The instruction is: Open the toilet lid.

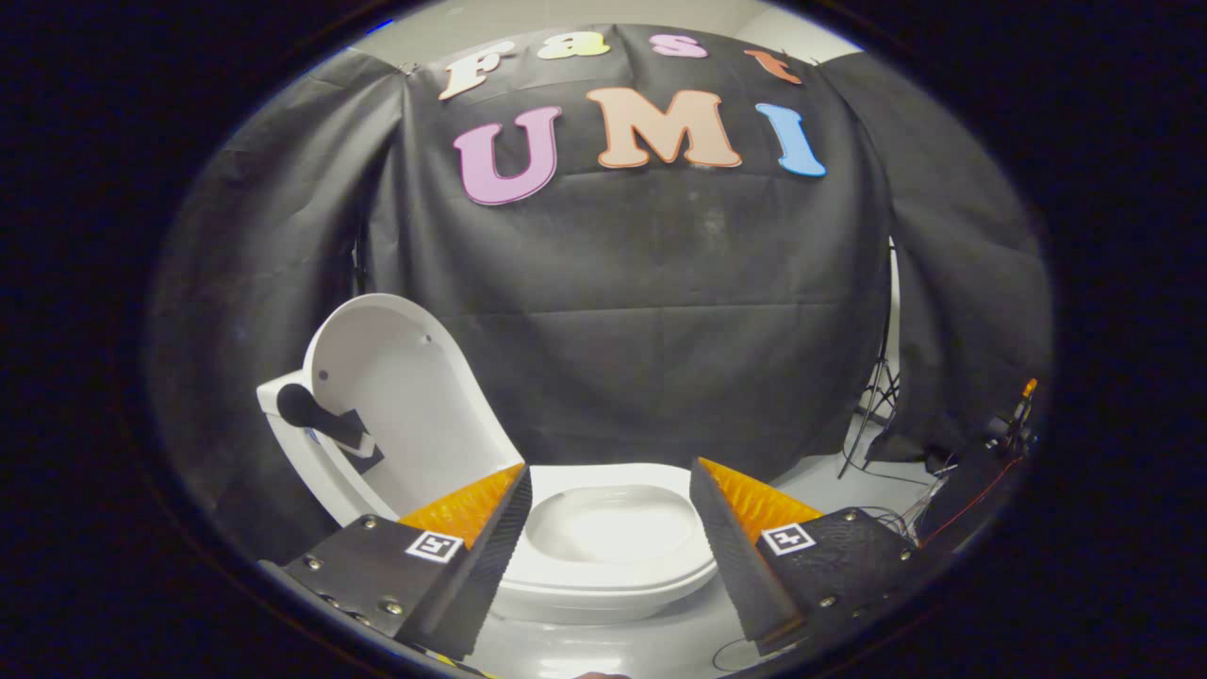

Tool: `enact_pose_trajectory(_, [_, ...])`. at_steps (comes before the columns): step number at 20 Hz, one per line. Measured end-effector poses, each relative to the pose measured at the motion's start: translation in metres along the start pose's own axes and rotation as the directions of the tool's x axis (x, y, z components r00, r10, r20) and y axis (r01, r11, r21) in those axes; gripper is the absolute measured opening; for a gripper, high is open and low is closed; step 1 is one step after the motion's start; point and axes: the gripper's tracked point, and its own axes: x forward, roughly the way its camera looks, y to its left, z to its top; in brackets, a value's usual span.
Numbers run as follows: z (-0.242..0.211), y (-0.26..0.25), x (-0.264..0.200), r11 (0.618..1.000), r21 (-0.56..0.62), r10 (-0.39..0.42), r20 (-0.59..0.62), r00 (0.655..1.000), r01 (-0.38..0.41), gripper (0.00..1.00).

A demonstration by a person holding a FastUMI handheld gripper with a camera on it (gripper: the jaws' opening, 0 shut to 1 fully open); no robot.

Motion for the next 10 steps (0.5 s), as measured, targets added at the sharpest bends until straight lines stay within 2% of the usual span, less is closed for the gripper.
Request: enact_pose_trajectory(10, [0.0107, -0.0116, -0.0057, 1.000, 0.005, -0.022, 0.029, 0.999, 0.022, 0.99])
